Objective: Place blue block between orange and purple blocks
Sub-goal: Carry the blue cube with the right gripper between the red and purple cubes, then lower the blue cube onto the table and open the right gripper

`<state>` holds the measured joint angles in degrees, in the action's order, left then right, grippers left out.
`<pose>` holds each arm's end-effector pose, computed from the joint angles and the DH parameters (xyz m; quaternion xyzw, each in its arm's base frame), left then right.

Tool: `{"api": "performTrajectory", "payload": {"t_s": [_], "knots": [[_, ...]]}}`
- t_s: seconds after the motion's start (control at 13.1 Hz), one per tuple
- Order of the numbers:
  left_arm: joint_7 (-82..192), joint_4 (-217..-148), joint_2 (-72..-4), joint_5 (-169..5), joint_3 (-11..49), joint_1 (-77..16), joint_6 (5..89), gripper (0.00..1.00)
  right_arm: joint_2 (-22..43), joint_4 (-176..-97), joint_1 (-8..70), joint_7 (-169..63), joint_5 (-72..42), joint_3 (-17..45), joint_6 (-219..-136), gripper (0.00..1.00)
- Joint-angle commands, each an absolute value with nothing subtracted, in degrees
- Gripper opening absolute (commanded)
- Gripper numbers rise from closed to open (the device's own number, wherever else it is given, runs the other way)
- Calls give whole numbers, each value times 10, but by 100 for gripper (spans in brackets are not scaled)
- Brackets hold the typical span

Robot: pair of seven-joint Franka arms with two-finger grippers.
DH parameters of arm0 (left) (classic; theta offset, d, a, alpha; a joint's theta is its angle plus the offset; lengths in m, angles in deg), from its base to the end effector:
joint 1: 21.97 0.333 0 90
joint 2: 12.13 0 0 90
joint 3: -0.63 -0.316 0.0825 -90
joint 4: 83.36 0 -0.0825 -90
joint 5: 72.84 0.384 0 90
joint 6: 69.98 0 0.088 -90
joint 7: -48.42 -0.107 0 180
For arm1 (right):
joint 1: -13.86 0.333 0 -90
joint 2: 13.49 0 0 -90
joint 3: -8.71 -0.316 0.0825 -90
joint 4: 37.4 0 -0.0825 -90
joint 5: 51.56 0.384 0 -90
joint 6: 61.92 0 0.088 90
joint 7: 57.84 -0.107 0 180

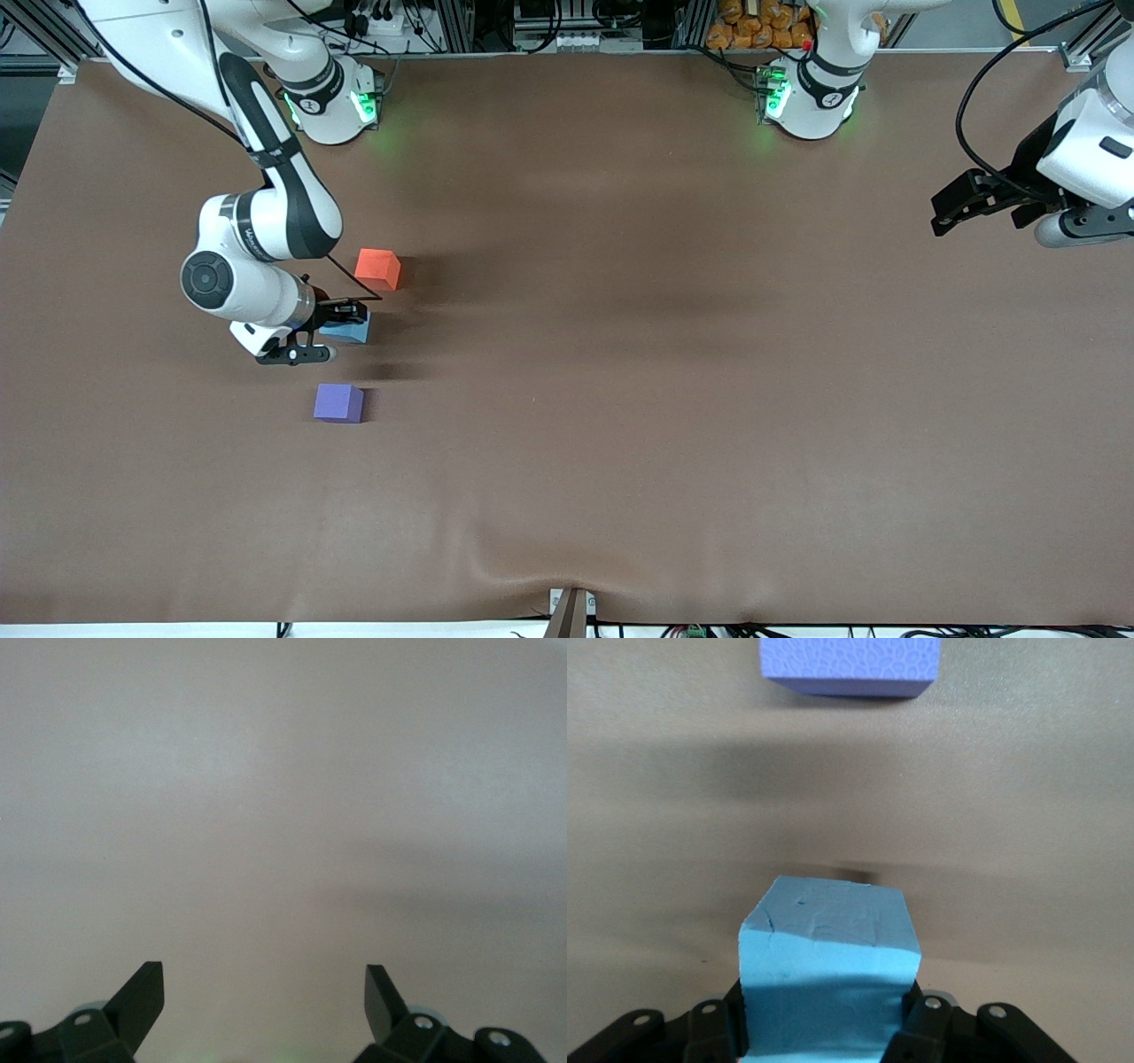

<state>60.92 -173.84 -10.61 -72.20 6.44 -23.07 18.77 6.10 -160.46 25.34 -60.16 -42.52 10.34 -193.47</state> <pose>0.5403 -0.0650 0.6331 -0.9988 -0.0489 0.0007 0.0071 0.5396 0.0970 0.2261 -0.9941 -0.0079 0.1007 0.0384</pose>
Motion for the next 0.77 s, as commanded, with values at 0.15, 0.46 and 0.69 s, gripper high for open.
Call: {"api": "performTrajectory", "payload": {"t_s": [0.15,0.46,0.69], "knots": [[577,-1742,-102,-723,65,-208,207,100,84,-1614,264,-628,-413,98,-1980,27],[564,-1742,-113,-726,65,-207,226,100,91,-1612,268,-626,-414,98,-1985,52],[562,-1742,-112,-728,65,-206,227,100,87,-1611,266,-625,-414,98,-1979,100]]}}
